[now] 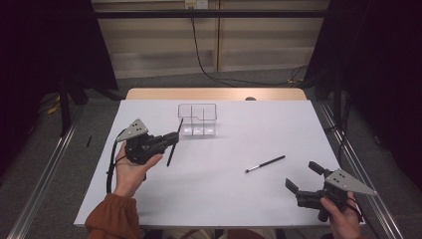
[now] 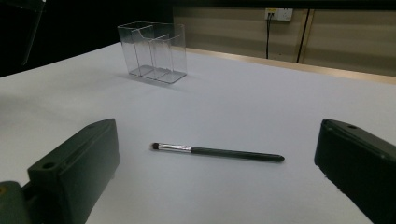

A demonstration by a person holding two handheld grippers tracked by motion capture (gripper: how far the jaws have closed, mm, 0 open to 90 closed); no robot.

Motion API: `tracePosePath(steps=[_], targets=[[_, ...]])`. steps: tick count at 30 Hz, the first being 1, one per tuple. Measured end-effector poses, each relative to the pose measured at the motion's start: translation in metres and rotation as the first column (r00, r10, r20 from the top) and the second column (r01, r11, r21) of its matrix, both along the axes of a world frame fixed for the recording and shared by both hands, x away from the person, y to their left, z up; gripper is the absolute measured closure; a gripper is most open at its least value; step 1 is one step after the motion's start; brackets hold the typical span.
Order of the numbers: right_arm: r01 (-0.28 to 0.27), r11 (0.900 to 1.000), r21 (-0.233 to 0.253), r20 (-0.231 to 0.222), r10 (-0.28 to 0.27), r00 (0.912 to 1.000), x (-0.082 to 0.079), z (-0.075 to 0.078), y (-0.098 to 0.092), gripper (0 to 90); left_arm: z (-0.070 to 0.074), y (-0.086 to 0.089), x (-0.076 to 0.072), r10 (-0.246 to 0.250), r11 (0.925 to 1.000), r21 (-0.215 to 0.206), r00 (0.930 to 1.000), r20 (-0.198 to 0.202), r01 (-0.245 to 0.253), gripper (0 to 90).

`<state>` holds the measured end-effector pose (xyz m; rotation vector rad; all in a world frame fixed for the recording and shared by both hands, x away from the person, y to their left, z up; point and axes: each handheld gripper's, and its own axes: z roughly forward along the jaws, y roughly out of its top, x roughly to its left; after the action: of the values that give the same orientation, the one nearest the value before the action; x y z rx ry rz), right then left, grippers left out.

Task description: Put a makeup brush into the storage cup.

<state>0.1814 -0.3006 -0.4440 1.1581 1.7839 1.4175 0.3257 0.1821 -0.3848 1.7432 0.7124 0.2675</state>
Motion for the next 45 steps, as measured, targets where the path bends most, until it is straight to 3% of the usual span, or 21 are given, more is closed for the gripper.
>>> tracePosePath(steps=[12, 31, 34, 45], targets=[[-0.002, 1.0, 0.0, 0.002, 0.002, 1.0, 0.0, 0.0, 0.0, 0.0, 0.013, -0.01, 0.009, 0.003, 1.0, -0.006, 0.9998, 0.02, -0.003, 83.9], [-0.009, 1.0, 0.006, 0.002, 0.009, 1.0, 0.0, 0.0, 0.0, 0.0, 0.036, -0.016, 0.04, 0.046, 0.9989, -0.013, 0.9976, 0.051, -0.045, 83.9], [-0.008, 1.0, 0.008, -0.001, 0.008, 1.0, 0.001, 0.0, 0.0, 0.0, 0.043, -0.018, 0.044, 0.049, 0.9972, -0.058, 0.9977, 0.047, -0.047, 83.9], [-0.01, 1.0, 0.011, -0.001, 0.01, 1.0, 0.001, -0.001, -0.001, 0.0, 0.06, -0.031, 0.063, 0.05, 0.9977, -0.051, 0.9949, 0.087, -0.045, 84.0]])
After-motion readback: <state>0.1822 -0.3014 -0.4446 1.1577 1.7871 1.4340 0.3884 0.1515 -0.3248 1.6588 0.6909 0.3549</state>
